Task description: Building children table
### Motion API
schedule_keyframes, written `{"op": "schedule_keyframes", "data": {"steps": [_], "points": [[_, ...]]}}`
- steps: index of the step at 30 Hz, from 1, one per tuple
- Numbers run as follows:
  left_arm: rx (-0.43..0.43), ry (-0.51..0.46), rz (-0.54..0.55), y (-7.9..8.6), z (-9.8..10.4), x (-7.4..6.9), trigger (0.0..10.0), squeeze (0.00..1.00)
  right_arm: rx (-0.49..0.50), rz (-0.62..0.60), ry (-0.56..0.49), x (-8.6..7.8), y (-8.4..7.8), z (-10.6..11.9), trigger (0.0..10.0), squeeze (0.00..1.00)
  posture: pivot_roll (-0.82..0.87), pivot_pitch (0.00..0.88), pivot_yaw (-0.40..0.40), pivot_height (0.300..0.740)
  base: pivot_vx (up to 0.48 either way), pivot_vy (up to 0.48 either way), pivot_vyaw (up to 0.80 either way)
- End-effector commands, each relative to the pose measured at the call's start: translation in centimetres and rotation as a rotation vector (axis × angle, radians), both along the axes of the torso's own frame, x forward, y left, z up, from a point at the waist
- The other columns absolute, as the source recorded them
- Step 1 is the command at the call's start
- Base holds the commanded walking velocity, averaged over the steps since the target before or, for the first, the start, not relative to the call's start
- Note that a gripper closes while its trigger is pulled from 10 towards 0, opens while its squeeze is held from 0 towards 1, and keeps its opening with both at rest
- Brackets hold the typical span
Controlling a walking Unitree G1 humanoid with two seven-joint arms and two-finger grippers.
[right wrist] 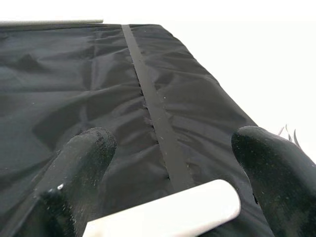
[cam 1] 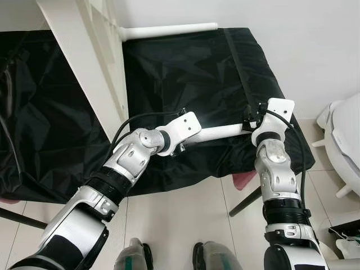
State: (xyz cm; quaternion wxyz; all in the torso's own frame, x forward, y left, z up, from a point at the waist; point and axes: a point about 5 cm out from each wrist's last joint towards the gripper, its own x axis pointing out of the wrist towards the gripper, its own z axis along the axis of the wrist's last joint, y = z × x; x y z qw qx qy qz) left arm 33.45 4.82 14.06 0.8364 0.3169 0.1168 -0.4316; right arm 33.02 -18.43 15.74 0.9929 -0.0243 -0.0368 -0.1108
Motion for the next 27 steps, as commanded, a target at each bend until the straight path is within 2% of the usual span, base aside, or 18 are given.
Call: {"op": "schedule_keyframes", "data": {"steps": [1, 2, 3, 6, 7, 8, 9, 12, 14, 16, 18, 19, 21, 23, 24, 25, 26, 27], "points": [[0.047, 0.017, 0.164, 2.7, -2.1, 0.4, 10.0, 0.0, 0.01, 0.003, 0.005, 0.0, 0.2, 0.0, 10.0, 0.0, -0.07, 0.067, 0.027, 0.74, 0.0, 0.0, 0.0], [0.043, 0.016, 0.166, 2.7, -2.1, 0.4, 10.0, 0.0, 0.011, 0.005, 0.005, 0.1, 0.2, 0.0, 10.0, 0.0, -0.07, 0.067, 0.027, 0.74, 0.0, 0.0, 0.0], [-0.002, 0.017, 0.162, 2.7, -1.7, 0.3, 10.0, 1.0, 0.01, 0.01, 0.004, 0.1, 0.3, 0.0, 10.0, 0.0, -0.07, 0.066, 0.023, 0.74, 0.0, 0.0, 0.0], [-0.021, -0.017, 0.108, 2.4, -1.0, 0.0, 10.0, 1.0, 0.01, 0.016, 0.006, 0.2, 0.5, 0.0, 10.0, 0.0, -0.06, 0.066, 0.02, 0.74, 0.0, 0.0, 0.0], [-0.024, -0.036, 0.081, 2.2, -0.8, -0.2, 10.0, 0.59, 0.01, 0.019, 0.006, 0.3, 0.5, 0.0, 10.0, 0.0, -0.06, 0.065, 0.017, 0.74, 0.0, 0.0, 0.0], [-0.024, -0.036, 0.081, 2.2, -0.8, -0.2, 10.0, 0.59, 0.01, 0.019, 0.006, 0.3, 0.5, 0.0, 10.0, 0.0, -0.06, 0.065, 0.017, 0.74, 0.0, 0.0, 0.0], [-0.041, -0.054, 0.048, 1.9, -0.4, -0.4, 10.0, 0.0, 0.009, 0.024, 0.007, 0.3, 0.7, 0.0, 10.0, 0.0, -0.06, 0.065, 0.015, 0.74, 0.0, 0.0, 0.0], [-0.057, -0.066, 0.027, 1.7, 0.0, -0.6, 10.0, 0.0, 0.009, 0.031, 0.007, 0.3, 0.8, 0.0, 10.0, 0.0, -0.06, 0.065, 0.013, 0.74, 0.0, 0.0, 0.0], [-0.137, -0.109, -0.036, 1.1, 1.5, -1.2, 10.0, 0.0, 0.016, 0.046, 0.003, 0.4, 1.0, 0.1, 10.0, 0.0, -0.05, 0.061, 0.002, 0.74, 0.0, 0.0, 0.0], [-0.16, -0.125, -0.053, 1.0, 2.0, -1.4, 10.0, 0.0, 0.02, 0.052, 0.001, 0.5, 1.1, 0.1, 10.0, 0.0, -0.05, 0.061, 0.002, 0.74, 0.0, 0.0, 0.0], [-0.292, -0.154, -0.091, 0.4, 4.0, -2.3, 10.0, 0.0, 0.035, 0.074, -0.001, 0.5, 1.3, 0.1, 10.0, 0.0, -0.04, 0.058, -0.011, 0.74, 0.0, 0.0, 0.0], [-0.292, -0.154, -0.091, 0.4, 4.0, -2.3, 10.0, 0.0, 0.035, 0.074, -0.001, 0.5, 1.3, 0.1, 10.0, 0.0, -0.04, 0.058, -0.011, 0.74, 0.0, 0.0, 0.0], [-0.406, -0.19, -0.046, 0.3, 5.5, -2.7, 10.0, 0.0, 0.044, 0.096, -0.001, 0.5, 1.6, 0.1, 10.0, 0.0, -0.04, 0.058, -0.016, 0.74, 0.0, 0.0, 0.0], [-0.461, -0.183, -0.01, 0.4, 5.8, -2.7, 10.0, 0.0, 0.055, 0.116, -0.003, 0.6, 1.9, 0.1, 10.0, 0.01, -0.03, 0.059, -0.022, 0.74, 0.0, 0.0, 0.0], [-0.493, -0.176, 0.012, 0.5, 5.9, -2.7, 10.0, 0.0, 0.062, 0.129, -0.006, 0.6, 2.0, 0.1, 10.0, 0.84, -0.03, 0.059, -0.022, 0.74, 0.0, 0.0, 0.0], [-0.514, -0.177, 0.041, 0.5, 6.0, -2.7, 10.0, 0.0, 0.064, 0.139, -0.012, 0.6, 2.2, 0.2, 10.0, 0.84, -0.03, 0.06, -0.025, 0.74, 0.0, 0.0, 0.0], [-0.538, -0.161, 0.064, 0.6, 5.9, -2.8, 10.0, 0.0, 0.077, 0.158, -0.023, 0.7, 2.4, 0.3, 10.0, 1.0, -0.02, 0.06, -0.031, 0.74, 0.0, 0.0, 0.0], [-0.539, -0.16, 0.075, 0.6, 5.8, -2.9, 10.0, 0.0, 0.082, 0.17, -0.028, 0.7, 2.6, 0.4, 10.0, 1.0, -0.02, 0.06, -0.031, 0.74, 0.0, 0.0, 0.0]]}}
